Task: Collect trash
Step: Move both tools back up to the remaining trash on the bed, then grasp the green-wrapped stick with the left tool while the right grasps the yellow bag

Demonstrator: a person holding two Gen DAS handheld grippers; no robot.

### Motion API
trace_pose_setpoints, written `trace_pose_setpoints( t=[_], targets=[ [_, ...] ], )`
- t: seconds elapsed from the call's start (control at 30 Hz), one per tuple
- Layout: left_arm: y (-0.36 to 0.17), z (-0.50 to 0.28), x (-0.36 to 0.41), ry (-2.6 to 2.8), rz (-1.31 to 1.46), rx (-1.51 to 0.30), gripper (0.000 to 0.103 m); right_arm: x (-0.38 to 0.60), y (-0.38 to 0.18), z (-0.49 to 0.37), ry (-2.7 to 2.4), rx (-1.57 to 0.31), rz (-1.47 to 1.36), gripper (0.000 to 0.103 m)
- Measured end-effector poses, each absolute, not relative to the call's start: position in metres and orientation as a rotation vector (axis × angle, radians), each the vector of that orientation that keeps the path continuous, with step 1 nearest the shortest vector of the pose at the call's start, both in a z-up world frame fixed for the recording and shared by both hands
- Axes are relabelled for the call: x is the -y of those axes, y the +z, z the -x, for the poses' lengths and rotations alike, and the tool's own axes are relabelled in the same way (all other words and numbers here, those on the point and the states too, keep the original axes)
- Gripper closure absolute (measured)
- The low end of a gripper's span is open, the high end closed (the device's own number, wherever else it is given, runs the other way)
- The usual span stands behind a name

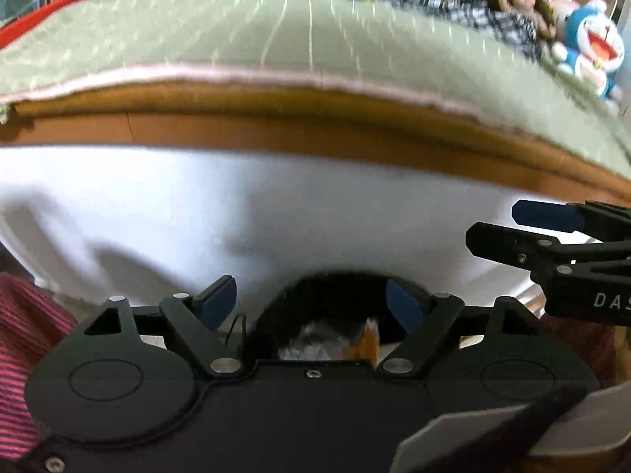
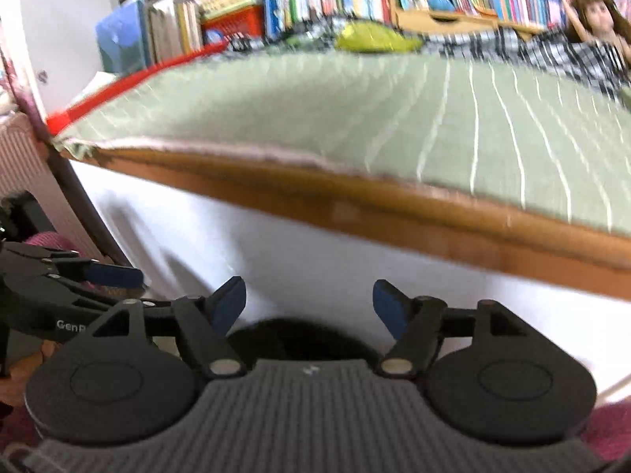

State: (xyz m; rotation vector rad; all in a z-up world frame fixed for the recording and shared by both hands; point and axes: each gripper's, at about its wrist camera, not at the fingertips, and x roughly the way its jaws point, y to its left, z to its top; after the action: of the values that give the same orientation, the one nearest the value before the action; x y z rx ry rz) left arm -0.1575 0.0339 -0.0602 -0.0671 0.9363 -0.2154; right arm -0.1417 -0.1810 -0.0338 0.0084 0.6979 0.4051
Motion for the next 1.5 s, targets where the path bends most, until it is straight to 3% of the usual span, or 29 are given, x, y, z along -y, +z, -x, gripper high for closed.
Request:
trace_pose_setpoints(
  t=[0.27, 0.37, 0.73, 1.1, 1.3, 1.5],
  targets=[
    [-0.011, 0.154, -0.046, -0.208, 0.096, -0.808, 0.016, 0.18, 0.013, 0.142, 0.444, -0.58, 0.033, 0.011],
    [0.007, 0.147, -0.051, -0.2, 0.11, -0.753, 0.014, 0.181, 0.023, 0.13, 0.435, -0.551, 0.028, 0.001],
    [0.05, 0.087, -0.063, -0.16, 0.087, -0.627, 0.008, 0.2, 0.059, 0.082, 0.361, -0.459, 0.035, 0.0],
    [0.085, -0.037, -0.103, -0.114, 0.195, -0.551, 0.007, 0.233, 0.093, -0.011, 0.235, -0.418, -0.037, 0.0],
    [0.085, -0.111, -0.115, -0.059, 0.227, -0.525, 0.006, 0.24, 0.085, -0.07, 0.192, -0.439, -0.092, 0.0],
    [0.063, -0.187, -0.109, -0.026, 0.14, -0.529, 0.006, 0.205, 0.072, -0.118, 0.226, -0.437, 0.053, 0.0]
  ],
)
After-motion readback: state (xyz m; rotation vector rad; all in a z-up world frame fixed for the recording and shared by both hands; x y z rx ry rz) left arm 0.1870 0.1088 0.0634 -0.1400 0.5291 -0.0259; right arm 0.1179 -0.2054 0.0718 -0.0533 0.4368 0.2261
